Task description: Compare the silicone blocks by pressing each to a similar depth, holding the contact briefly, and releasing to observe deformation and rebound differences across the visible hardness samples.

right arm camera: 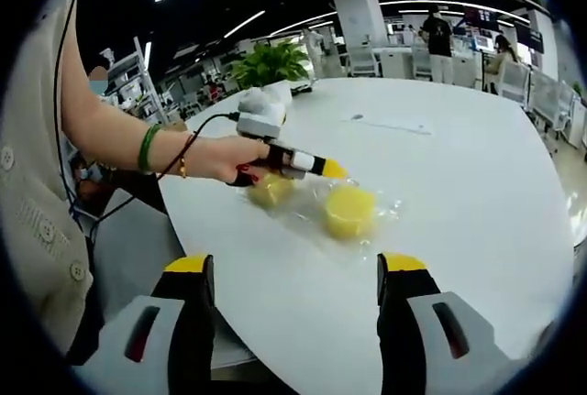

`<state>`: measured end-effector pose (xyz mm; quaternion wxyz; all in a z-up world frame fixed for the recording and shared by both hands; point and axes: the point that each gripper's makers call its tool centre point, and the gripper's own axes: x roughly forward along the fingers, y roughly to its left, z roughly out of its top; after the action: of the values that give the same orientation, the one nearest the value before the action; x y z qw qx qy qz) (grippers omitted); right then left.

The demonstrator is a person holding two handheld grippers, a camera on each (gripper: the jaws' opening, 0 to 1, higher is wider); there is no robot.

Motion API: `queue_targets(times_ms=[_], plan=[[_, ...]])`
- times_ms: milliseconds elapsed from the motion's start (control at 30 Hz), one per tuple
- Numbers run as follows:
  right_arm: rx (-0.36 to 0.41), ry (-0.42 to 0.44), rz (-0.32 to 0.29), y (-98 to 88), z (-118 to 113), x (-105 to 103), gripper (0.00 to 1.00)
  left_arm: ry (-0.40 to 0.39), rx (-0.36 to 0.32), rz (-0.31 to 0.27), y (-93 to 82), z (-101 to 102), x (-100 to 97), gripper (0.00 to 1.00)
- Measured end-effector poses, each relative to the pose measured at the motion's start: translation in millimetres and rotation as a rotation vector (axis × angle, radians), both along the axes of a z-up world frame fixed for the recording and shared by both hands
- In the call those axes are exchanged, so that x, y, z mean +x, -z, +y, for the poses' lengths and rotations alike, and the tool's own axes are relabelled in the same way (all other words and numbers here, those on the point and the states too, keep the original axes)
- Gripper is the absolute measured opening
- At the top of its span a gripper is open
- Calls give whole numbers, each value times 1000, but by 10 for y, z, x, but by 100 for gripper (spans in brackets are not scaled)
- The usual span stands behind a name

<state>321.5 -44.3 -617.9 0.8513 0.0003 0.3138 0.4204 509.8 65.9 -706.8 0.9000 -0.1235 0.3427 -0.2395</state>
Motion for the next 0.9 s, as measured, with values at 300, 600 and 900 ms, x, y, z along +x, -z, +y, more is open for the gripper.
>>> queue_targets(times_ms=[300, 600, 900], plan=[[131, 80, -31, -284, 127, 0, 72, 166, 161, -196, -542, 26, -176, 44], [208, 92, -96, -567, 381, -51, 75, 126, 120, -305, -1232, 516, -587, 50], [243, 75, -152, -784, 673, -253, 80, 49, 100, -370, -1683, 1182, -1135, 58]])
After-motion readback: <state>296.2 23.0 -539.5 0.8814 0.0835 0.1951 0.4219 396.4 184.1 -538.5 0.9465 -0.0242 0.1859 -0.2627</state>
